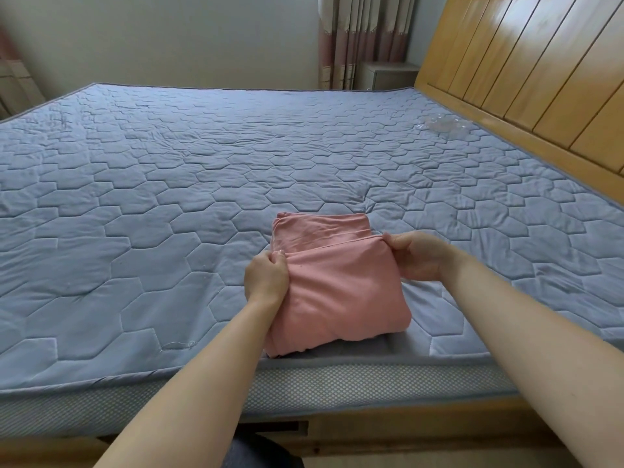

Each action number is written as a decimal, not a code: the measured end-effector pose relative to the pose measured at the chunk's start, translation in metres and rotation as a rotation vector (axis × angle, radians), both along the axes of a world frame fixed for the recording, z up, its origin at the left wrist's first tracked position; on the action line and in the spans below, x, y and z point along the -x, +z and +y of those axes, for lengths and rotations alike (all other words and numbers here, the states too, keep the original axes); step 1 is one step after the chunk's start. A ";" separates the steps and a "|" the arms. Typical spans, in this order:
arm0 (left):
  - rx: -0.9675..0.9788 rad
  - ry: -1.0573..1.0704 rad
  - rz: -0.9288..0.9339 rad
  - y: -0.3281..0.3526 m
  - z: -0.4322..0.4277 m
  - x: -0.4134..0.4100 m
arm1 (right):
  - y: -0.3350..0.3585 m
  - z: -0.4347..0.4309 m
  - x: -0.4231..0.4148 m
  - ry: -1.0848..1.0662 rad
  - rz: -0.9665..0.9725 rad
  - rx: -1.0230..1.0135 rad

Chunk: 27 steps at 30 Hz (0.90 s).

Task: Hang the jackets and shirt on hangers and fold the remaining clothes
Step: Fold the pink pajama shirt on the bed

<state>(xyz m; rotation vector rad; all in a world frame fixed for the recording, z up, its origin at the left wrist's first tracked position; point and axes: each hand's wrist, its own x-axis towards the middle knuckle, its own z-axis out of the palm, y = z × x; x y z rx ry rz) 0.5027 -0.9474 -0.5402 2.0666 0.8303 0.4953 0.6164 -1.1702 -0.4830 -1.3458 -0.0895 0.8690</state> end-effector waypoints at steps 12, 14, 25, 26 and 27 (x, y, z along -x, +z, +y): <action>-0.039 -0.057 0.176 -0.012 0.004 -0.002 | -0.030 0.008 -0.018 -0.062 0.038 0.176; -0.047 -0.048 0.184 -0.013 0.002 -0.002 | -0.035 0.017 -0.010 0.015 -0.011 0.285; -0.559 -0.756 0.437 0.007 -0.036 0.011 | -0.033 0.030 -0.011 0.031 -0.639 0.875; -0.542 -0.768 0.515 -0.001 -0.036 0.013 | -0.026 0.034 -0.005 0.038 -0.831 1.014; -0.540 -0.756 0.537 -0.008 -0.036 0.014 | -0.021 0.039 0.003 0.017 -1.070 1.067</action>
